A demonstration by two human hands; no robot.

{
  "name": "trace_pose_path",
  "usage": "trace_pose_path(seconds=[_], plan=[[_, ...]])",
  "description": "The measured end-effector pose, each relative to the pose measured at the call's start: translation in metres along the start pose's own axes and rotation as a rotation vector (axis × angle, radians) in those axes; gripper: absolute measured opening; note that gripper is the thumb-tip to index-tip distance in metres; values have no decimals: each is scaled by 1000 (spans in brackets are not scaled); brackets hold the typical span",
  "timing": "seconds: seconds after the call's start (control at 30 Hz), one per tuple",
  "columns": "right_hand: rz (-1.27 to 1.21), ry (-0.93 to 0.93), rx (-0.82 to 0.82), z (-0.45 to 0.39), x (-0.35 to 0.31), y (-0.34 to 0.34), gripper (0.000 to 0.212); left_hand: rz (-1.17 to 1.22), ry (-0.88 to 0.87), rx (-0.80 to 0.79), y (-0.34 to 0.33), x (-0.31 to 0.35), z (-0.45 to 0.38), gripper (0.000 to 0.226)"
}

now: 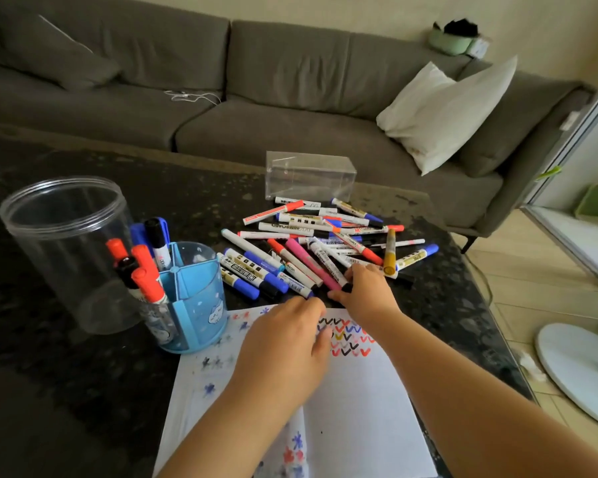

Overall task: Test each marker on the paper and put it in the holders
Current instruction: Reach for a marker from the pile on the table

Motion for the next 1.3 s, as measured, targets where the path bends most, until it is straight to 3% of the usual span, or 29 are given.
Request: trace_pose_path(seconds=[0.2,0.37,0.53,0.7,0.97,1.13,1.23,1.3], plan=[[74,-53,-34,15,12,4,24,-11,-2,12,7,1,6,22],[-113,85,198,62,12,50,8,39,22,16,11,-2,7,22],[-335,237,351,133,18,81,13,148,44,43,12,-1,9,20],[-627,277,280,170,34,65,16,289,30,156,16,5,17,15],[-1071,329,49,153,30,23,10,355,22,149,4,9,14,3],[-1212,223,85,141,38,8,10,353,71,149,2,7,11,8],[-1193,285,24,138,26,6,16,351,63,160,3,9,11,13],[-1168,326,-81,139,14,1,23,505,97,87,-4,5,8,8]])
Point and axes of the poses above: each hand's wrist, its own z-axis away from the middle knuckle, its own y-axis out of the back of the hand, x = y × z, the point moved 10 cm from there along -z, towards the middle knuckle, and after that the axes turned 14 degrees about -x, right-handed, at the moved point
